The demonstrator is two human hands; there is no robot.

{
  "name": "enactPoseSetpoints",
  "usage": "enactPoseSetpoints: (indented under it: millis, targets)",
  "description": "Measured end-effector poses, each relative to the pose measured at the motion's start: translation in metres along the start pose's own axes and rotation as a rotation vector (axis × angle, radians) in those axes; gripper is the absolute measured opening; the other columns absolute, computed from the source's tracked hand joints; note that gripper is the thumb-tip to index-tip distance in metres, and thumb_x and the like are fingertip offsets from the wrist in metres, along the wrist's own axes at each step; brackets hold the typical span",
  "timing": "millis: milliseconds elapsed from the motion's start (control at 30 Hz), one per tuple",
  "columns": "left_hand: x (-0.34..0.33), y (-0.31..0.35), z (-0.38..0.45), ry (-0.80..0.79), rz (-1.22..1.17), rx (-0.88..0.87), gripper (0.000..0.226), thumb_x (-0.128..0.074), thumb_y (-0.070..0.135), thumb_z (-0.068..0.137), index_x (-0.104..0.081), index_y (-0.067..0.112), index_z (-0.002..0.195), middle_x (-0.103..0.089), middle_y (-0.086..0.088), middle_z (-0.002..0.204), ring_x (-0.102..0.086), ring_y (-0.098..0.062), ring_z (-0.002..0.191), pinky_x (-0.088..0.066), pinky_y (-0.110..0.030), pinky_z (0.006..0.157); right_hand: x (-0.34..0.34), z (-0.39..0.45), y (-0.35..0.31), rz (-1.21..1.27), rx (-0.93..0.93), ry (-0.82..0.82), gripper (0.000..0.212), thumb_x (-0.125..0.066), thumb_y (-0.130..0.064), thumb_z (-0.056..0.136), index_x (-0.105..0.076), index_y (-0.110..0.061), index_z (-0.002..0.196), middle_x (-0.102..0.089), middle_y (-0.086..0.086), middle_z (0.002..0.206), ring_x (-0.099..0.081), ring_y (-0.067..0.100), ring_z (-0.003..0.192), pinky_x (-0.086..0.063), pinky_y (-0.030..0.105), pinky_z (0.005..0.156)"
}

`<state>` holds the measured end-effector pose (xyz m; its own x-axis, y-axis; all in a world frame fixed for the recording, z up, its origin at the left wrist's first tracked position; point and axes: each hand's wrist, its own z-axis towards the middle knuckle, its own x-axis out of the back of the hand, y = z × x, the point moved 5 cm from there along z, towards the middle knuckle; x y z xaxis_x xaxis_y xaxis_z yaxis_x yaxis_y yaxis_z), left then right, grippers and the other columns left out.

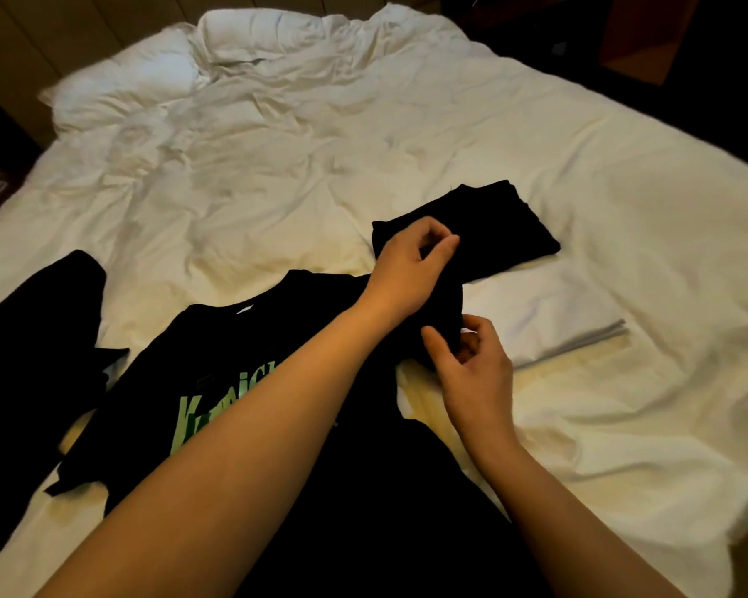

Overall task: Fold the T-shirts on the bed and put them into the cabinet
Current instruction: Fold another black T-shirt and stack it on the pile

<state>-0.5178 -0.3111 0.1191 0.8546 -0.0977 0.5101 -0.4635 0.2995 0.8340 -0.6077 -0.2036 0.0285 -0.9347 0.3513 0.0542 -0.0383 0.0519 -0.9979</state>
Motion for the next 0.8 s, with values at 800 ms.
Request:
enactPoseSetpoints:
  millis: [800]
  targets:
    - [0.024, -0.130, 0.024, -0.059, 0.606, 0.140, 0.045, -0.058, 0.035, 0.100, -0.051, 0.022, 0.142, -0.052, -0.006, 0.142, -0.040, -0.026, 0.137, -0.033, -0.042, 0.112, 0.028, 0.116, -0.007, -0.617, 0.037, -0.061, 0.055, -0.062, -0.041, 0.095, -0.048, -0.014, 0.141, -0.061, 0.012, 0.126, -0.055, 0.033, 0.118, -0.048, 0.048, 0.098]
